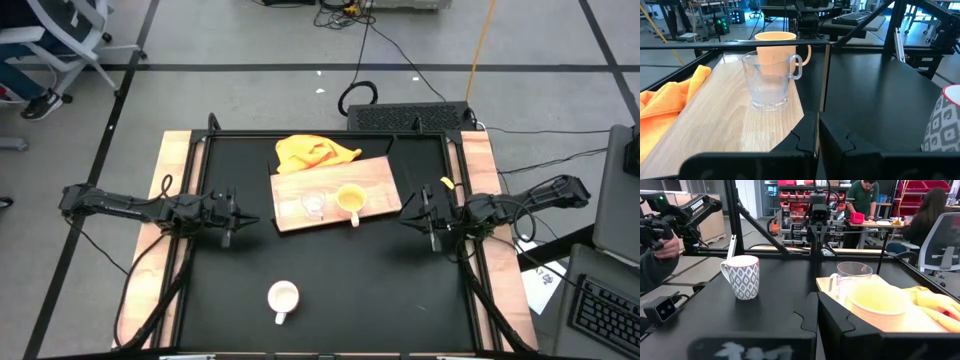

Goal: Stack small to large cups/mugs on shelf
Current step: Put the gray patterned mug on the shelf

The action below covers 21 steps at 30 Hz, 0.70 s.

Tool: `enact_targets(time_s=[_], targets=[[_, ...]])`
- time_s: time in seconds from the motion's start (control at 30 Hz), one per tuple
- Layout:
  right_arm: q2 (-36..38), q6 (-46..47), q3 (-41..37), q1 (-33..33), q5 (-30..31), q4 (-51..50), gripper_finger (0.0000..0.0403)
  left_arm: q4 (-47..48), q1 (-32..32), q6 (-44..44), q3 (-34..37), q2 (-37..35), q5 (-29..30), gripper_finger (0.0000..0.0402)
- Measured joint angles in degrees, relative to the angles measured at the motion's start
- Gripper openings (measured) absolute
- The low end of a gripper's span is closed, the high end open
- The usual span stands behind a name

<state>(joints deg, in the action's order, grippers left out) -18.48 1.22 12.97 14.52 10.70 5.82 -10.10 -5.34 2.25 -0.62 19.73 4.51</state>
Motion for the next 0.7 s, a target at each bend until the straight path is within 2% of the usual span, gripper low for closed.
enact_targets(time_s=[0.17,0.4,0.7], targets=[[0.0,0.0,-0.6,0.0,0.0,0.0,0.0000,-0.1,0.0,1.7,0.0,0.0,-0.6,0.0024],[0.0,0.2,-0.7,0.0,0.0,0.0,0.0000,-5.1,-1.1,4.3,0.0,0.7,-10.6,0.0024],[0.0,1.1,-0.7,0.0,0.0,0.0,0.0000,-15.4,-7.0,4.3,0.0,4.0,-10.7,0.0024]])
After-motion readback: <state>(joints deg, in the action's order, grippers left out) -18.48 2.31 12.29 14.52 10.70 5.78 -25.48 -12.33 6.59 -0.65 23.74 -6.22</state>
